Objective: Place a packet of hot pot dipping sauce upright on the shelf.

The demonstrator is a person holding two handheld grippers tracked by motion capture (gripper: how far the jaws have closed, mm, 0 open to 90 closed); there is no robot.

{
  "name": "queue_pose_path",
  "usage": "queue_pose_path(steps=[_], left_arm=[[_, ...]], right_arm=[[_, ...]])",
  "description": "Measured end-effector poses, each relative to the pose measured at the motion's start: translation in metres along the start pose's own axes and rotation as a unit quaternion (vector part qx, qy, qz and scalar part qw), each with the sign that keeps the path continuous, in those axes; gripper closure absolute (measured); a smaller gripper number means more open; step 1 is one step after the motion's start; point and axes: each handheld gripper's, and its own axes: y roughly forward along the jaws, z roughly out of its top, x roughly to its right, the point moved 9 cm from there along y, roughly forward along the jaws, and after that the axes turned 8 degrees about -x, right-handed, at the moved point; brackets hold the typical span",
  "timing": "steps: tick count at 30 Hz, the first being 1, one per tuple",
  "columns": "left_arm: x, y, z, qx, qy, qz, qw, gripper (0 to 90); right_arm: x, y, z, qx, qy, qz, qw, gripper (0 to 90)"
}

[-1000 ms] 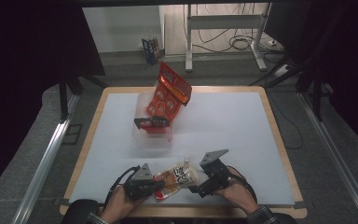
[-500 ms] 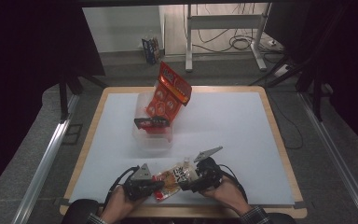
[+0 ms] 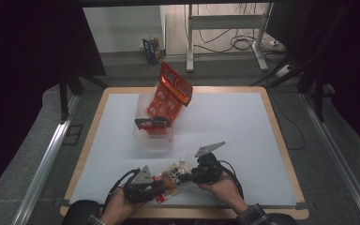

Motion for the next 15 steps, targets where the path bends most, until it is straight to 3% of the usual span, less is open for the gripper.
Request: queue_pose_path(steps=[6, 15], left_arm=[[0.002, -0.013, 0.002, 0.014, 0.017, 0.025, 0.9995, 51.5], [-0.003, -0.020, 0.006, 0.035, 0.000, 0.027, 0.9990, 22.3]], right_arm=[[-0.008, -0.008, 0.011, 0.010, -0.021, 0.000, 0.9997, 82.6], [-0.010, -0.026, 0.025, 0.023, -0.041, -0.009, 0.9988, 85.7]])
